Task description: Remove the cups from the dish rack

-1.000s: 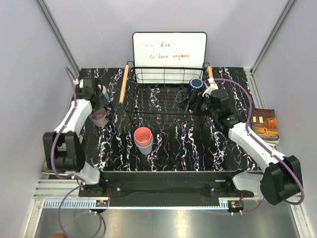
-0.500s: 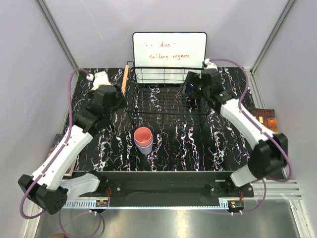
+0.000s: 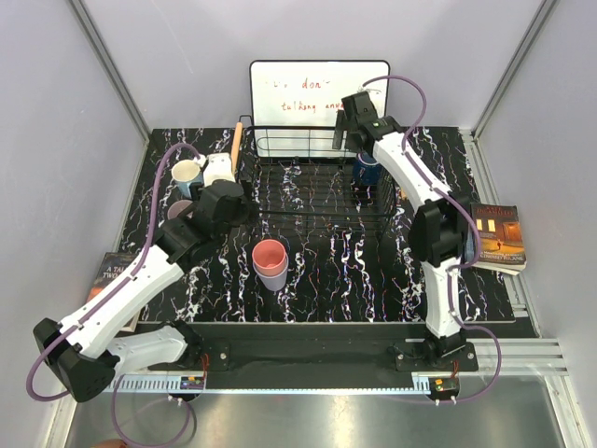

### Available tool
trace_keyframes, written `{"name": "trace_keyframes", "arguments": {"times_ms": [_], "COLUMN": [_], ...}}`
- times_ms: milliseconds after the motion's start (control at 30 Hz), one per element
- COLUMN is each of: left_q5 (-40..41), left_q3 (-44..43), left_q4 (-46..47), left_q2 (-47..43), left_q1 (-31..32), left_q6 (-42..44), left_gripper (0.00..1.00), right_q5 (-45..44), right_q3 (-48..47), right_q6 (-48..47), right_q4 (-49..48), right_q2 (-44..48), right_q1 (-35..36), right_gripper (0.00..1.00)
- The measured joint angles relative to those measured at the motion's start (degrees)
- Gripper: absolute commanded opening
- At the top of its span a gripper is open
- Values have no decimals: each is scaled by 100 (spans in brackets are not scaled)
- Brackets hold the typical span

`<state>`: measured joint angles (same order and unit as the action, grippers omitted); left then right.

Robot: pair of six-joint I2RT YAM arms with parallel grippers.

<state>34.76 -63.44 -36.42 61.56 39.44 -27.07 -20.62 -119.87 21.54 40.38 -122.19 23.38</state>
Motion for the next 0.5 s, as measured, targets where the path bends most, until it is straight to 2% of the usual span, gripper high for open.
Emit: {"name": "trace_keyframes", "arguments": {"times_ms": [233, 500], "left_q5": [-76, -269], "left_q3": [13, 81], "left_q4": [52, 85], "left_q2": [2, 11], "left_q1": [0, 0], "left_q6": [9, 2], "left_gripper": [83, 83], "right_q5": [-348, -326], "right_q3": [-1167, -1423], "right_q6": [17, 197], "right_q4": [927, 1460], "right_q2": [-870, -1215], "right_q1": [0, -2], "right_gripper": [98, 98]}}
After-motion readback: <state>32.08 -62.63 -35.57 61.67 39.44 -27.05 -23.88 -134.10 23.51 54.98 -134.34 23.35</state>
